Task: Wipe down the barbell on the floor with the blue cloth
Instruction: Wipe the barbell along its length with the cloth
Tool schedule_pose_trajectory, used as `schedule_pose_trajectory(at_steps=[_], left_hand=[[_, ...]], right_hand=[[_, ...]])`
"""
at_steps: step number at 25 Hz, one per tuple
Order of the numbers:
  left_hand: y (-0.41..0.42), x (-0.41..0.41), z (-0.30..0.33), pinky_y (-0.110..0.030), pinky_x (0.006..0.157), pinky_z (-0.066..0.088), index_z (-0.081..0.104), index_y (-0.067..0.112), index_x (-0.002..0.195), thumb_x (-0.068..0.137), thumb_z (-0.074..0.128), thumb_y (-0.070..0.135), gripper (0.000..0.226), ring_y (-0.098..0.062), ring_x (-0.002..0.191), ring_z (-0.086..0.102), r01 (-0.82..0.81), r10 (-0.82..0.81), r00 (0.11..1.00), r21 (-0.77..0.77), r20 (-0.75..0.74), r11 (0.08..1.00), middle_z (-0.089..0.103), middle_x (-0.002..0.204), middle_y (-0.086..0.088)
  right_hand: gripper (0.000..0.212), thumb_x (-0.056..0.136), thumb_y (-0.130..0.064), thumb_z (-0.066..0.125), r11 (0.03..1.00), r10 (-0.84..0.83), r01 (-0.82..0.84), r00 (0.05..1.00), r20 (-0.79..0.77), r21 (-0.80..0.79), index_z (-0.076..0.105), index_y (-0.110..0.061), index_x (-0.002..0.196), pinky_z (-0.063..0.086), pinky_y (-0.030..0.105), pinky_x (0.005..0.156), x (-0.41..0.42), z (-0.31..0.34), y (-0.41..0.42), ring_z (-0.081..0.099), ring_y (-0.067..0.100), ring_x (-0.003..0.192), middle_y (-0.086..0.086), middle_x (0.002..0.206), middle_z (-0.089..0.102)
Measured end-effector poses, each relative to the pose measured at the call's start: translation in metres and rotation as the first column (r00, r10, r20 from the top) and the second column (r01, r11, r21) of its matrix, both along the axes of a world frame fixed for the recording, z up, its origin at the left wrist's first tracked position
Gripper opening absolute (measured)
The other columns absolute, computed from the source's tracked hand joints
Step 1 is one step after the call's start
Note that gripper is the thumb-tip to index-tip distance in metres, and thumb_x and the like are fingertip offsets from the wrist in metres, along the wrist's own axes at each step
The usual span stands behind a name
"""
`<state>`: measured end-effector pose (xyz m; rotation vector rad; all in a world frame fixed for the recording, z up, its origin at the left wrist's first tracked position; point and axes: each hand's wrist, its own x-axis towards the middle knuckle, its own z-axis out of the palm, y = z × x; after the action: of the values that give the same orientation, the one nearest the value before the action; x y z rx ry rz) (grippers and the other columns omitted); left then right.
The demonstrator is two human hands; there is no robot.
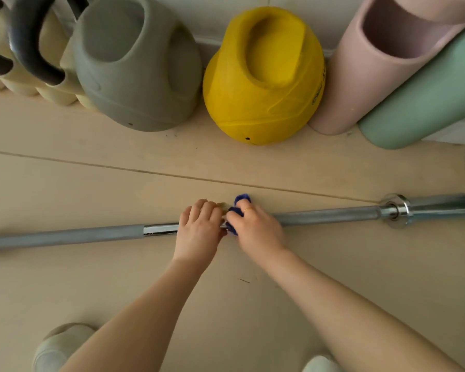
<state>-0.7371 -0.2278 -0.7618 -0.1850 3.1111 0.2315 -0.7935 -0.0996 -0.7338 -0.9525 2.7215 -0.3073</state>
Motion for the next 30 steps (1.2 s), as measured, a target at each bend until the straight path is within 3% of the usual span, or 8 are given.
schedule_pose_trajectory(at_steps=[3, 5, 7, 10, 15, 20, 25, 30], left_hand=[[-0.001, -0.002, 0.004, -0.033, 0.075, 0.052, 0.062, 0.014, 0.084, 0.037, 0.091, 0.036, 0.059, -0.023, 0.088, 0.066, -0.013, 0.013, 1.0, -0.002, 0.016, 1.0, 0.068, 0.085, -0.002], [-0.004, -0.003, 0.003, -0.033, 0.078, 0.05, 0.057, 0.015, 0.091, 0.04, 0.09, 0.036, 0.064, -0.023, 0.087, 0.067, -0.005, 0.004, 1.0, 0.005, 0.006, 1.0, 0.068, 0.087, -0.001], [-0.006, -0.001, -0.001, -0.03, 0.081, 0.041, 0.049, 0.015, 0.1, 0.049, 0.088, 0.032, 0.066, -0.023, 0.09, 0.066, -0.003, 0.004, 1.0, 0.011, -0.027, 1.0, 0.068, 0.09, -0.001], [-0.004, 0.001, -0.002, -0.03, 0.08, 0.035, 0.048, 0.014, 0.1, 0.052, 0.087, 0.029, 0.064, -0.023, 0.091, 0.061, -0.017, 0.018, 0.999, 0.035, -0.039, 0.999, 0.068, 0.089, -0.003], [-0.002, -0.004, -0.005, -0.03, 0.08, 0.036, 0.05, 0.019, 0.086, 0.052, 0.088, 0.021, 0.051, -0.02, 0.091, 0.046, 0.019, -0.017, 0.998, 0.048, -0.055, 0.999, 0.065, 0.087, -0.001], [0.002, -0.008, -0.002, -0.033, 0.073, 0.051, 0.052, 0.023, 0.095, 0.062, 0.083, 0.017, 0.045, -0.026, 0.082, 0.062, -0.036, 0.035, 0.999, 0.086, 0.014, 0.996, 0.065, 0.097, -0.003], [0.001, -0.019, 0.001, -0.039, 0.073, 0.049, 0.065, 0.017, 0.087, 0.06, 0.078, 0.0, 0.034, -0.03, 0.078, 0.062, -0.097, 0.093, 0.994, 0.073, 0.052, 0.993, 0.064, 0.091, -0.005], [0.003, -0.037, 0.01, -0.041, 0.073, 0.047, 0.068, 0.013, 0.091, 0.058, 0.067, -0.009, 0.039, -0.033, 0.082, 0.061, -0.156, 0.149, 0.981, 0.052, 0.122, 0.986, 0.063, 0.091, -0.01]], right_hand=[[0.017, 0.083, -0.014, 0.054, 0.954, -0.27, 0.267, 0.963, 0.003, 0.133, 0.063, -0.011, 0.097, 0.043, 0.034, 0.056, -0.025, -0.003, 0.017, 0.057, 0.033, 0.09, 0.014, 0.102, 0.058], [0.016, 0.068, -0.012, 0.071, 0.946, -0.316, 0.312, 0.948, 0.032, 0.089, 0.065, -0.01, 0.083, 0.042, 0.03, 0.046, -0.011, 0.0, -0.003, 0.061, 0.035, 0.075, 0.015, 0.09, 0.061], [0.026, 0.05, -0.015, 0.083, 0.982, -0.185, 0.182, 0.981, 0.056, 0.053, 0.067, -0.015, 0.071, 0.039, 0.023, 0.036, 0.008, -0.002, -0.028, 0.061, 0.028, 0.059, 0.01, 0.079, 0.065], [0.019, 0.059, -0.015, 0.079, 0.997, -0.064, 0.067, 0.994, 0.086, -0.03, 0.065, -0.015, 0.072, 0.035, 0.023, 0.038, -0.001, -0.006, -0.014, 0.062, 0.03, 0.064, 0.008, 0.081, 0.064], [0.015, 0.066, -0.004, 0.073, 0.914, -0.405, 0.405, 0.914, -0.003, -0.021, 0.062, -0.009, 0.075, 0.035, 0.029, 0.044, -0.022, -0.015, 0.026, 0.056, 0.035, 0.067, 0.015, 0.084, 0.061], [0.021, 0.068, -0.008, 0.073, 0.979, -0.041, 0.056, 0.996, 0.081, -0.197, 0.066, -0.007, 0.088, 0.054, 0.04, 0.061, -0.003, -0.012, 0.006, 0.06, 0.04, 0.075, 0.019, 0.1, 0.063], [0.016, 0.074, -0.003, 0.066, 0.903, -0.415, 0.419, 0.908, 0.059, -0.099, 0.065, -0.001, 0.089, 0.048, 0.043, 0.067, -0.043, -0.016, 0.045, 0.054, 0.043, 0.082, 0.024, 0.096, 0.057], [0.017, 0.074, 0.001, 0.064, 0.98, -0.122, 0.143, 0.981, 0.154, -0.137, 0.061, -0.001, 0.091, 0.049, 0.043, 0.069, -0.028, -0.009, -0.002, 0.052, 0.041, 0.092, 0.023, 0.108, 0.055]])
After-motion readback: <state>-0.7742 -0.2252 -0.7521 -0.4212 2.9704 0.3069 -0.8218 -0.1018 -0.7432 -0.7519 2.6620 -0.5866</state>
